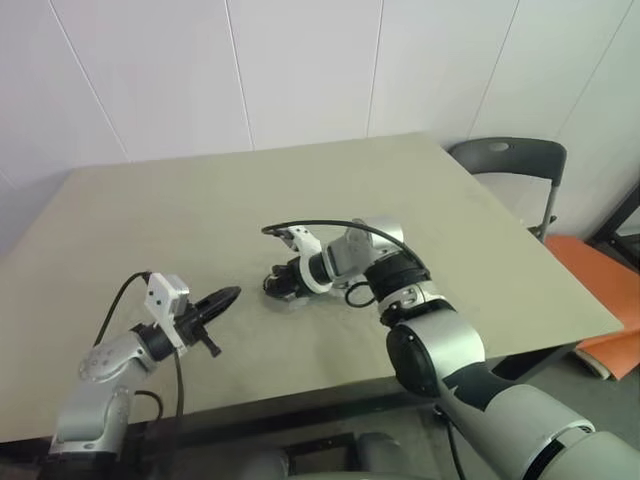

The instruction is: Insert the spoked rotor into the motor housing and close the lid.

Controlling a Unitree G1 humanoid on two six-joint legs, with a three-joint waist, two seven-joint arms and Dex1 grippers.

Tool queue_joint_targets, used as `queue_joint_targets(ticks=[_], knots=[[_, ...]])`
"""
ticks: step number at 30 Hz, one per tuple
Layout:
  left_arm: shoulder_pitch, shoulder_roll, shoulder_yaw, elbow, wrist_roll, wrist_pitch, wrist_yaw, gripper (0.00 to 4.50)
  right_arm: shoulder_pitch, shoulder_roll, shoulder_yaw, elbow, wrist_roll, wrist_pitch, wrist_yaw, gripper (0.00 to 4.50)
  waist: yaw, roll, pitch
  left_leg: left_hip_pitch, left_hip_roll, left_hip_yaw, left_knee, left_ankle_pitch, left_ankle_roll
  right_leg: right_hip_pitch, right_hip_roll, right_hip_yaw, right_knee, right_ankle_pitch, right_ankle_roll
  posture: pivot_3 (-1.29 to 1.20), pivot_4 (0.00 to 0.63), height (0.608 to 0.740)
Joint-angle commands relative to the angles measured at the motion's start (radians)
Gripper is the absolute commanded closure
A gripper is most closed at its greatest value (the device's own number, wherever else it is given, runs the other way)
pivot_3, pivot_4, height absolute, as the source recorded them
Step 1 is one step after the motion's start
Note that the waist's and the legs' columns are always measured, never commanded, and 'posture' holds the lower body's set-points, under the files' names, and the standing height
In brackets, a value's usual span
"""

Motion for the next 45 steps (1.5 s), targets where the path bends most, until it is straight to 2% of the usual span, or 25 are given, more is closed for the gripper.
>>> queue_joint_targets(ticks=[1,3,4,7,8,9,12,13,14,17,20,25,28,31,38,45], knots=[[-0.028,0.012,0.027,-0.004,0.000,-0.007,0.010,4.50,-0.023,-0.030,0.066,-0.094,0.083,0.100,0.097,2.84,0.001,0.000,0.000,-0.001,0.000,0.000,0.000,0.000,0.000,0.000,0.000,0.000,0.000,-0.001,0.001,0.00,0.000,0.740],[-0.032,0.015,0.027,0.000,0.000,-0.005,0.010,4.50,-0.023,-0.053,0.097,-0.148,0.131,0.117,0.161,2.84,0.001,0.000,0.000,-0.006,-0.002,0.001,-0.002,0.000,0.000,-0.007,-0.002,0.001,0.000,0.001,0.002,0.00,0.000,0.740],[-0.035,0.016,0.028,0.003,0.001,-0.004,0.010,4.50,-0.045,-0.056,0.045,-0.151,0.149,0.070,0.164,2.84,0.001,-0.001,0.000,-0.013,-0.002,0.001,-0.001,0.000,0.000,-0.013,-0.003,0.001,0.000,0.001,0.002,0.00,0.000,0.740],[-0.048,0.017,0.022,0.006,0.004,0.002,0.014,4.50,-0.114,-0.094,0.006,-0.131,0.138,-0.184,0.204,2.84,0.002,0.000,0.000,-0.020,-0.004,0.001,-0.002,0.000,0.000,-0.020,-0.004,0.003,0.001,0.002,0.002,0.00,0.000,0.740],[-0.053,0.015,0.018,0.006,0.004,0.004,0.016,4.50,-0.128,-0.112,0.030,-0.116,0.113,-0.274,0.223,2.84,0.002,0.000,0.000,-0.021,-0.004,0.002,-0.002,0.000,-0.001,-0.022,-0.005,0.003,0.000,0.002,0.002,0.00,0.000,0.740],[-0.057,0.014,0.014,0.005,0.005,0.006,0.018,4.50,-0.132,-0.132,0.075,-0.110,0.075,-0.371,0.251,2.84,0.001,0.000,0.000,-0.023,-0.004,0.002,-0.002,0.000,-0.001,-0.023,-0.005,0.003,0.000,0.002,0.002,0.00,0.000,0.740],[-0.071,0.009,0.005,0.006,0.008,0.009,0.021,4.50,-0.080,-0.247,0.355,-0.121,-0.196,-0.882,0.311,2.84,0.002,-0.001,-0.001,-0.022,-0.004,0.002,-0.003,0.000,-0.001,-0.021,-0.005,0.002,-0.001,0.002,0.002,0.00,0.000,0.740],[-0.077,0.007,0.002,0.007,0.010,0.010,0.022,4.50,-0.062,-0.303,0.474,-0.098,-0.331,-1.075,0.276,2.84,0.002,-0.001,-0.001,-0.021,-0.004,0.002,-0.003,0.000,-0.001,-0.021,-0.005,0.002,-0.001,0.002,0.003,0.00,0.000,0.740],[-0.083,0.005,0.000,0.008,0.010,0.011,0.022,4.50,-0.053,-0.334,0.531,-0.055,-0.402,-1.178,0.257,2.84,0.003,-0.001,-0.001,-0.020,-0.005,0.002,-0.003,0.000,-0.001,-0.020,-0.005,0.002,-0.001,0.002,0.003,0.00,0.000,0.740],[-0.094,0.000,-0.007,0.013,0.015,0.012,0.020,4.50,-0.034,-0.384,0.580,0.051,-0.482,-1.314,0.257,3.47,0.001,-0.001,0.000,-0.017,-0.006,0.004,-0.002,0.000,-0.001,-0.017,-0.005,0.003,-0.001,0.002,0.003,0.00,0.000,0.740],[-0.097,-0.003,-0.009,0.015,0.018,0.012,0.020,4.50,-0.022,-0.435,0.613,0.102,-0.566,-1.403,0.237,4.46,0.000,0.000,0.000,-0.016,-0.005,0.005,-0.002,0.000,-0.001,-0.018,-0.005,0.005,0.000,0.002,0.002,0.00,0.000,0.740],[-0.104,-0.014,-0.014,0.028,0.026,0.006,0.017,4.50,-0.008,-0.515,0.642,0.153,-0.669,-1.471,0.241,4.46,0.007,0.000,0.001,-0.016,-0.004,0.004,-0.002,0.000,-0.001,-0.018,-0.004,0.005,0.001,0.002,0.002,0.00,0.000,0.740],[-0.113,-0.019,-0.019,0.033,0.026,0.007,0.017,4.50,0.028,-0.561,0.667,0.124,-0.706,-1.452,0.359,4.46,0.011,0.000,0.000,-0.015,-0.004,0.004,-0.002,0.000,0.000,-0.017,-0.004,0.005,0.001,0.002,0.002,0.00,0.000,0.740],[-0.127,-0.023,-0.027,0.046,0.029,0.004,0.015,4.50,0.078,-0.549,0.607,0.047,-0.633,-1.360,0.489,4.46,0.017,0.000,0.000,-0.015,-0.004,0.004,-0.002,0.000,0.000,-0.016,-0.004,0.005,0.001,0.002,0.002,0.00,0.000,0.740],[-0.135,-0.031,-0.037,0.054,0.033,-0.001,0.013,4.50,0.145,-0.535,0.557,-0.081,-0.620,-1.264,0.507,4.46,0.027,0.000,0.000,-0.013,-0.003,0.005,0.000,0.000,0.000,-0.015,-0.003,0.005,0.004,0.002,0.002,0.00,0.000,0.740],[-0.138,-0.031,-0.036,0.062,0.037,-0.005,0.010,4.50,0.223,-0.545,0.558,-0.235,-0.590,-1.161,0.642,4.46,0.032,0.000,0.000,-0.013,-0.004,0.005,0.001,0.000,-0.001,-0.015,-0.003,0.005,0.003,0.002,0.002,0.00,0.000,0.740]])
